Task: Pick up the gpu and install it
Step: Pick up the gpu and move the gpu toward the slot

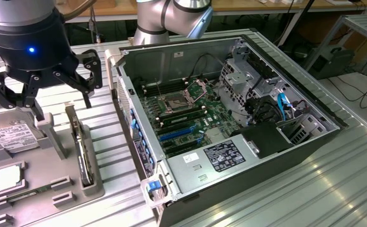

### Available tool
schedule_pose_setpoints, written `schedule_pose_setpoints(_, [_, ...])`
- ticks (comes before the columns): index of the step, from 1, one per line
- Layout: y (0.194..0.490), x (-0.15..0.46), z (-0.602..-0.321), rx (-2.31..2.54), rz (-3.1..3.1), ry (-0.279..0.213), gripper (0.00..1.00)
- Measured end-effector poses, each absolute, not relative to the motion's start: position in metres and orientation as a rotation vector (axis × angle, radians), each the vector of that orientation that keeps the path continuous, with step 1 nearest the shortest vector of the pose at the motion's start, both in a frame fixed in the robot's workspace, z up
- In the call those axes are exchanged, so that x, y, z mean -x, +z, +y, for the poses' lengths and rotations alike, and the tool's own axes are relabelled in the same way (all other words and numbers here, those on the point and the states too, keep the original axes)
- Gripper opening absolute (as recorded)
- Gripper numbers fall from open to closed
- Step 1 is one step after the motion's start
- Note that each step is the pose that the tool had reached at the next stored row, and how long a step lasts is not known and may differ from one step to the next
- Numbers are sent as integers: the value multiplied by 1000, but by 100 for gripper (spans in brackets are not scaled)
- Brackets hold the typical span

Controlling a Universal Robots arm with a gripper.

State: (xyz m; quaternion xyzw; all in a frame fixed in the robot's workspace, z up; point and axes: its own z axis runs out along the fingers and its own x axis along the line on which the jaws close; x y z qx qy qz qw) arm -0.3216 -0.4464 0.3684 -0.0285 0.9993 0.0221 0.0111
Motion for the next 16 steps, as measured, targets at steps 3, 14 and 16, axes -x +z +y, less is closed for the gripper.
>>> schedule_pose_setpoints(3, [367, 322, -447, 89, 3117, 69, 78])
schedule_pose_setpoints(14, [363, 322, -448, 89, 3117, 69, 78])
schedule_pose_setpoints(16, [363, 322, -448, 89, 3117, 69, 78])
